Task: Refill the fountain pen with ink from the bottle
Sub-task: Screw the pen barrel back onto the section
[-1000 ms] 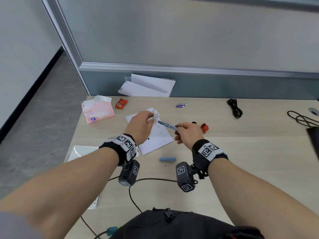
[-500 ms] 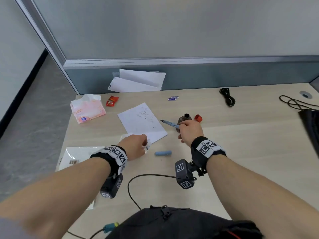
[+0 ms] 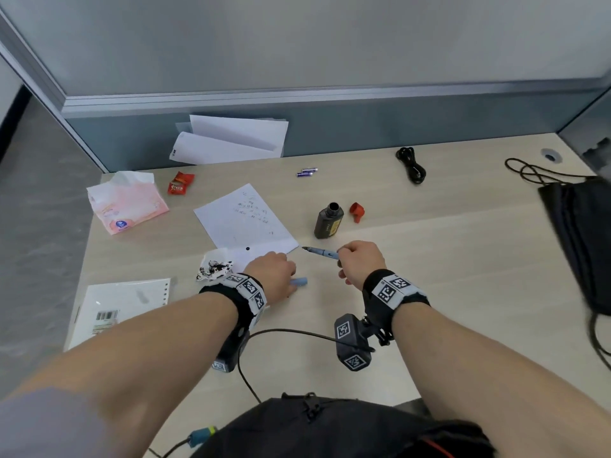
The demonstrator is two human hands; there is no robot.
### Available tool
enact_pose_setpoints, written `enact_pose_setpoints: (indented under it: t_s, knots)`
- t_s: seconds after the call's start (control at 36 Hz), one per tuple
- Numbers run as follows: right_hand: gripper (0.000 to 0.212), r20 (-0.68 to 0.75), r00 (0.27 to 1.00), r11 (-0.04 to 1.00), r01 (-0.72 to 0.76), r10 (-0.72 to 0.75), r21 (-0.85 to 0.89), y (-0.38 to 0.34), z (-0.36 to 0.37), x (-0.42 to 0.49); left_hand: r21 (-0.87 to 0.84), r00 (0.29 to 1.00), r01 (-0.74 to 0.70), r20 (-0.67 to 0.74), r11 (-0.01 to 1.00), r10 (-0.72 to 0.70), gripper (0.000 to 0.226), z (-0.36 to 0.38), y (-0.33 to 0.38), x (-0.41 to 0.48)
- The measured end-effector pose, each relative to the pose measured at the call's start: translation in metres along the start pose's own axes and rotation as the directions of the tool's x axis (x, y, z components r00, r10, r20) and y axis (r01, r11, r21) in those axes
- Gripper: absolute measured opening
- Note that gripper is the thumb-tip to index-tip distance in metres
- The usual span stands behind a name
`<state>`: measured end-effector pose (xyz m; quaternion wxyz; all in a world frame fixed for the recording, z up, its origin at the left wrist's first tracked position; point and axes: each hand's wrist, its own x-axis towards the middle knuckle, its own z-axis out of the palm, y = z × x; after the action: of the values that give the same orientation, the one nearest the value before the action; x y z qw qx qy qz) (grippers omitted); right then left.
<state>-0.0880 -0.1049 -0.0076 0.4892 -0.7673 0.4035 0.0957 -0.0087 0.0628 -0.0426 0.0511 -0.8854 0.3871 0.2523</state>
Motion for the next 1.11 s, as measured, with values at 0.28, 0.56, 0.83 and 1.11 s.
enact_pose_setpoints:
  t_s: [0.28,0.56,0.83,1.11]
  knots:
    - [0.018,0.02,1.0,0.999,-0.019,0.02,-0.05,0.002,0.003,0.025,-0.182,0.976,0.177,-0.093,0.967,-0.196,0.019,-0.002,-0.023,0.015]
    - [0.018,0.073,0.997,0.998,-0.027,0.031,-0.053,0.005,0.015,0.05,-0.236,0.978,0.155,-0.103,0.959,-0.183,0.017,0.006,-0.049,0.041]
    - [0.018,0.095,0.994,0.997,-0.054,0.06,-0.062,0.012,0.014,0.063,-0.26,0.991,0.114,-0.034,0.959,-0.127,0.016,0.011,-0.032,0.057]
    - [0.019,0.113,0.994,0.996,0.003,0.007,-0.084,-0.002,-0.002,0.046,-0.316,0.986,-0.055,-0.164,0.947,0.003,0.023,-0.008,-0.002,0.053]
